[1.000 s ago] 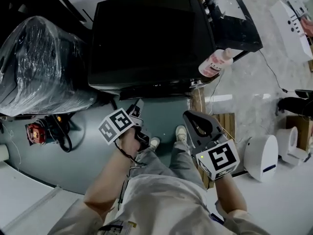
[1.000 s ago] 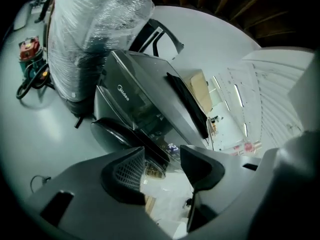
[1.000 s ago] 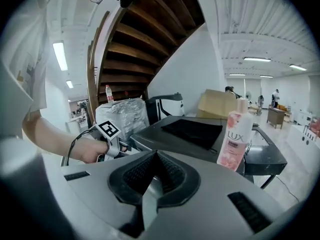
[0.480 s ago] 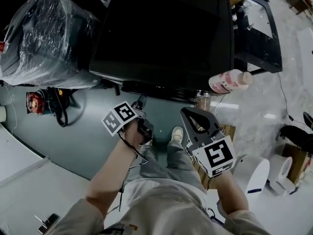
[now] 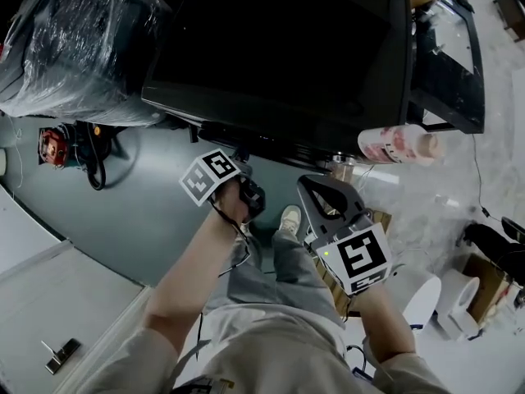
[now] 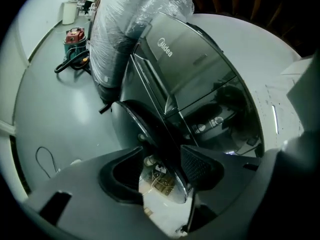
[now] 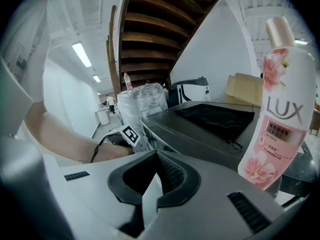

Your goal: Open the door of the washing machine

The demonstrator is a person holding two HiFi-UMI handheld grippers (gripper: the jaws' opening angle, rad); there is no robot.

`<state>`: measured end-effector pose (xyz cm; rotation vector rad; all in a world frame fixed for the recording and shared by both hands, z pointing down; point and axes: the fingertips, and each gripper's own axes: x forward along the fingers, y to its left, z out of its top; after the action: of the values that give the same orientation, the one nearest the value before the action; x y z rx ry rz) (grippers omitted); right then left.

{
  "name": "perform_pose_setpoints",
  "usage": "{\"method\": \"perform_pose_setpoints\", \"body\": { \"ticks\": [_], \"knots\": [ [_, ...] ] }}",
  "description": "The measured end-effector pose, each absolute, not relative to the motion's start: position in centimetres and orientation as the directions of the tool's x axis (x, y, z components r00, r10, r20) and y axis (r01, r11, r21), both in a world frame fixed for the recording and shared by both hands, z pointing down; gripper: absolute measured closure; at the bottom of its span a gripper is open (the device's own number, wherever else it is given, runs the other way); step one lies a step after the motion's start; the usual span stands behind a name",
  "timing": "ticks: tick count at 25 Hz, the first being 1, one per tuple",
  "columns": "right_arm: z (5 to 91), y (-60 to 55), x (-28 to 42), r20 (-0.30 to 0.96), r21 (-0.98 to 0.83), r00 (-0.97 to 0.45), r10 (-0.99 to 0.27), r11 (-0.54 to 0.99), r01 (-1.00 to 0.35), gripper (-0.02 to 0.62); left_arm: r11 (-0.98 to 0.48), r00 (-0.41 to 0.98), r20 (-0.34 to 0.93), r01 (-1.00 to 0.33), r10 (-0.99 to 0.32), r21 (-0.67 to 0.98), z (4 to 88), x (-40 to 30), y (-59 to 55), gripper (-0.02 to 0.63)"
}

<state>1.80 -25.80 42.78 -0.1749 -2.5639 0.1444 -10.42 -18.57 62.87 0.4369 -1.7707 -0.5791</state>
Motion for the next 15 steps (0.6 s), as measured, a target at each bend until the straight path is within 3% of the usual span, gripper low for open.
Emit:
{"method": "perform_pose_setpoints", "body": {
  "ticks": [5,10,15],
  "knots": [
    [44.2,-26.2,2.2,0.546,-0.164,-0.823,0.156,0.983,0.077,0.568,0.792,-0.257,0.771,0.033,-0.582,0.609,65.6,-10.3,-19.8,0.370],
    [44.9,-26.2,2.3,0.553,-0.172,-0.818,0.159,0.982,0.075,0.568,0.844,-0.292,0.819,0.070,-0.493,0.533,65.7,-10.1,-19.3,0.370],
    [44.9,-25.7,2.5,0.532,-0.202,-0.828,0.178,0.976,0.080,0.568,0.811,-0.283,0.798,0.101,-0.533,0.577,67.4,-10.1,-20.2,0.370]
  ]
}}
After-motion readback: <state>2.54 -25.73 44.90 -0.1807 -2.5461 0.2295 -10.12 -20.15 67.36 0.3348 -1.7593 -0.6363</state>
